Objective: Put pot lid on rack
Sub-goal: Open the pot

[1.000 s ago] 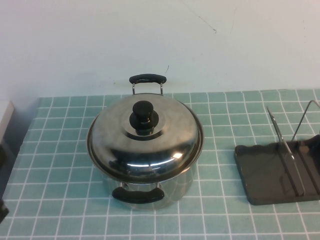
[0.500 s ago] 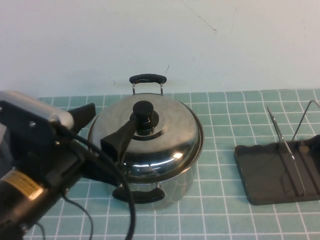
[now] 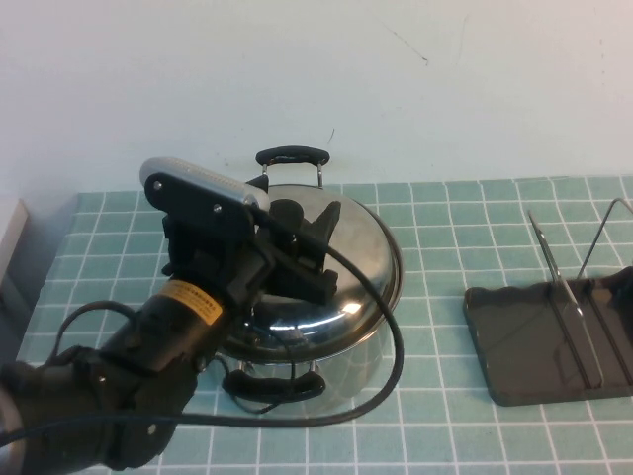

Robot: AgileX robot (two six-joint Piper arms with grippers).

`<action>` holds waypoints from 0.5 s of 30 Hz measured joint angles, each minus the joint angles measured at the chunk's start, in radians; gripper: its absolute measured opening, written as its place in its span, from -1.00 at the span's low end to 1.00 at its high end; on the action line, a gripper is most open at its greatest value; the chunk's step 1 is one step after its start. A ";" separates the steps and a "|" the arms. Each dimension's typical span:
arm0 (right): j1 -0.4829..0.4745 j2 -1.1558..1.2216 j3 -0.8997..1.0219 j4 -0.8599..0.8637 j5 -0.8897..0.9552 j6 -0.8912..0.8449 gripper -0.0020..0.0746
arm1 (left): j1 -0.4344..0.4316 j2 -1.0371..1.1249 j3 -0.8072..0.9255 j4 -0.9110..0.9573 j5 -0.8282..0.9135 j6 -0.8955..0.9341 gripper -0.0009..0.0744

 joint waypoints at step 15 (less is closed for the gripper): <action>0.000 0.000 0.000 0.000 0.000 0.000 -0.95 | 0.016 0.150 -0.051 -0.078 -0.103 -0.068 0.58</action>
